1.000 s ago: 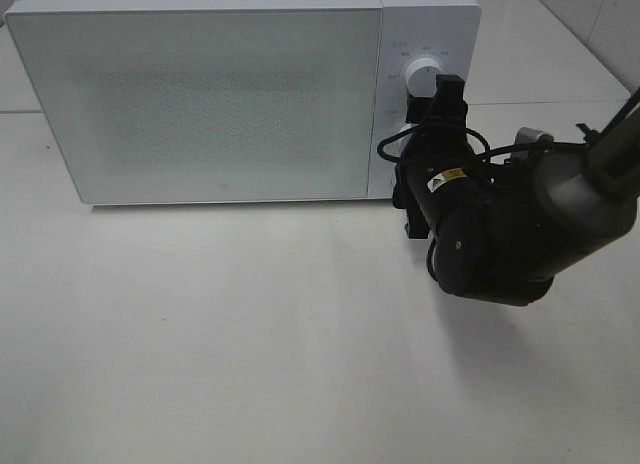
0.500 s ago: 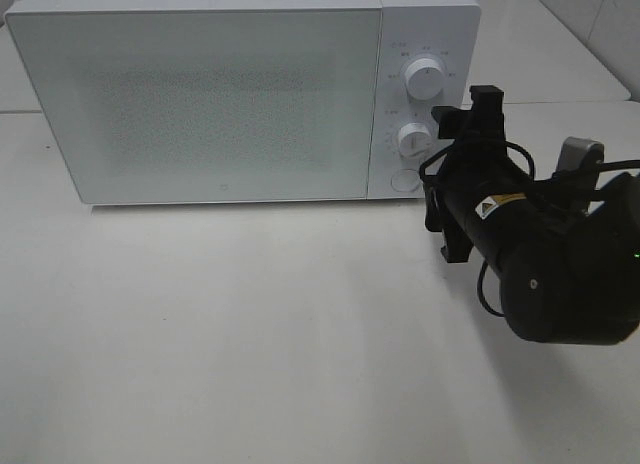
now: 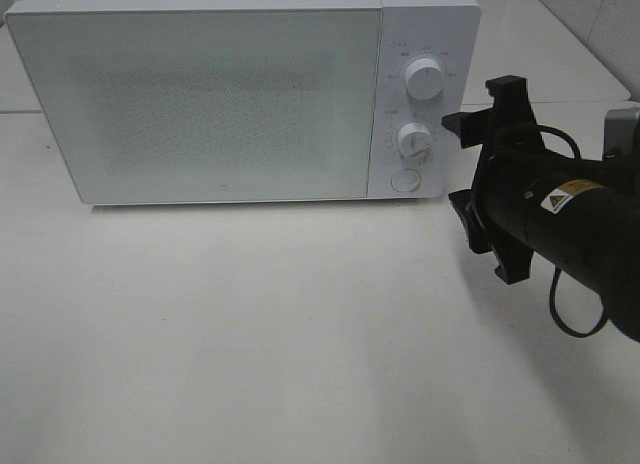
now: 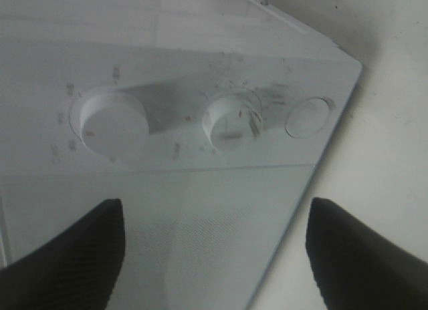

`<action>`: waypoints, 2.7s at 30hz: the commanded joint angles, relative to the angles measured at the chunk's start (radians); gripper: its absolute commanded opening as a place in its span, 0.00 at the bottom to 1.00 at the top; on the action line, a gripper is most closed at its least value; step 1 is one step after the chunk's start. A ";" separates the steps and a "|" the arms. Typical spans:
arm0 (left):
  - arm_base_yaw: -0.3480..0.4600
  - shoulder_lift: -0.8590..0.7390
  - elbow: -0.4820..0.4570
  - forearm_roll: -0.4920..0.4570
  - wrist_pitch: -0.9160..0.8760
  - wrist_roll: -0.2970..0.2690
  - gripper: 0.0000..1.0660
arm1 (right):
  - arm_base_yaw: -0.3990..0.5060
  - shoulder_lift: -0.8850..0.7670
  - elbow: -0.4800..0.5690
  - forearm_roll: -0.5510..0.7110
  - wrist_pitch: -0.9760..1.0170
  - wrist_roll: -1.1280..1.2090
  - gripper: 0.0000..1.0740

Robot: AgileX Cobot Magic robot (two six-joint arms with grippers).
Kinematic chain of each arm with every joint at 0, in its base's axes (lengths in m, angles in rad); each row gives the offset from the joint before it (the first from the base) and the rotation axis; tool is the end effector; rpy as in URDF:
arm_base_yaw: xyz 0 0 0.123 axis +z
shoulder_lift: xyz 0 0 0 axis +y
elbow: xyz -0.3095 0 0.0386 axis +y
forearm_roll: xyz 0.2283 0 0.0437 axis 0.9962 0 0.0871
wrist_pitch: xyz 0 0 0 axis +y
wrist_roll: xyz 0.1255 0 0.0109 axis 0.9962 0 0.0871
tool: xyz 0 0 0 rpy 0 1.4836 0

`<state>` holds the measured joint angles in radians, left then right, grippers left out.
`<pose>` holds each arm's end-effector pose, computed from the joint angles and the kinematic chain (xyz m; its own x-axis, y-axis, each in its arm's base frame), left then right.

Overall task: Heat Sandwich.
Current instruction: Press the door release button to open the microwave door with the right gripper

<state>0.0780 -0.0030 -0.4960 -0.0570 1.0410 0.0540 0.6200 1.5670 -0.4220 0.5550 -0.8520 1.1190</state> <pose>-0.0165 -0.0075 0.2530 -0.4380 -0.0090 -0.8989 -0.0228 0.9997 0.0011 0.2589 0.1235 0.2100 -0.2381 0.9556 -0.1735 0.2155 0.2262 0.9499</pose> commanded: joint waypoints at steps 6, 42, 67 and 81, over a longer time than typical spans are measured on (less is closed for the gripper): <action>-0.005 -0.027 0.001 0.003 -0.005 0.000 0.91 | -0.005 -0.207 -0.005 -0.016 0.370 -0.600 0.69; -0.005 -0.027 0.001 0.003 -0.005 0.000 0.91 | -0.005 -0.589 -0.325 -0.359 1.704 -1.214 0.69; -0.005 -0.027 0.001 0.003 -0.005 0.000 0.91 | -0.210 -1.256 -0.316 -0.520 2.069 -1.063 0.69; -0.005 -0.027 0.001 0.003 -0.005 0.000 0.91 | -0.511 -1.512 -0.316 -0.597 2.043 -1.061 0.69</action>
<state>0.0780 -0.0030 -0.4960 -0.0570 1.0410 0.0540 0.1370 0.0780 -0.7420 -0.0260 1.2060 0.0500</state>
